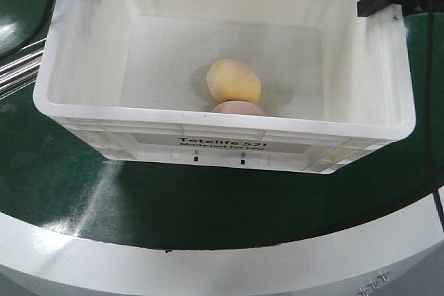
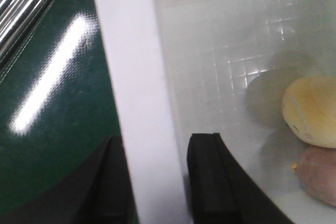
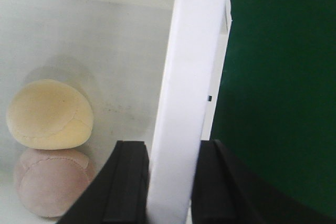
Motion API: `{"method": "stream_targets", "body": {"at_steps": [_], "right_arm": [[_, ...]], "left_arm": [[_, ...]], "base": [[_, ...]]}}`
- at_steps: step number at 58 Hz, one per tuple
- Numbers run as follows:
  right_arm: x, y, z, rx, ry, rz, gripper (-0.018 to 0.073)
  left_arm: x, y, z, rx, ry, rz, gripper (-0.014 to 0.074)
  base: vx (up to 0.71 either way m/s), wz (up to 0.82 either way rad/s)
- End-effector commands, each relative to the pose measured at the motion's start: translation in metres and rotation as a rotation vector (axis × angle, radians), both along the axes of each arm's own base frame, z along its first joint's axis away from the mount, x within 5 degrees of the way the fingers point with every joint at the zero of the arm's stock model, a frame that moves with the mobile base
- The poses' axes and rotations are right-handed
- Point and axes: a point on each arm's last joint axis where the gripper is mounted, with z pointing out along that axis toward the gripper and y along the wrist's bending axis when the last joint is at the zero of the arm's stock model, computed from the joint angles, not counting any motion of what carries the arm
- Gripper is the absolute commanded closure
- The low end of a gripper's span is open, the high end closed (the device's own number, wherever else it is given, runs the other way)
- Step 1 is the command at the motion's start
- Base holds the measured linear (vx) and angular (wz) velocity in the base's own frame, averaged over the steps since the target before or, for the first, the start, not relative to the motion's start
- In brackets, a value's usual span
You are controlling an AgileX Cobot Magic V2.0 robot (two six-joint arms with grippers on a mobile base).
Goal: Place moving items into box and shelve
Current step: 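Lift the tote with both grippers toward the robot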
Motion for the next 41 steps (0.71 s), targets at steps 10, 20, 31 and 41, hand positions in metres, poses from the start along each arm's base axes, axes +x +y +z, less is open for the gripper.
{"method": "stream_targets", "body": {"at_steps": [10, 20, 31, 41], "right_arm": [[-0.022, -0.002, 0.051, 0.063, -0.254, -0.014, 0.0564], [-0.029, -0.003, 0.059, 0.055, -0.291, -0.019, 0.0564], [-0.032, -0.004, 0.063, 0.056, -0.311, -0.022, 0.0564], [-0.032, -0.003, 0.063, 0.061, -0.310, -0.021, 0.0564]], "left_arm": [[-0.021, -0.012, 0.041, -0.077, -0.193, -0.058, 0.0600], [-0.020, -0.011, 0.041, -0.064, -0.204, -0.052, 0.0600], [-0.022, -0.009, 0.045, -0.055, -0.227, -0.046, 0.0600], [-0.028, -0.007, 0.053, -0.066, -0.260, -0.044, 0.0600]], "base": [[0.00, 0.00], [0.00, 0.00], [0.00, 0.00], [0.00, 0.00]]}}
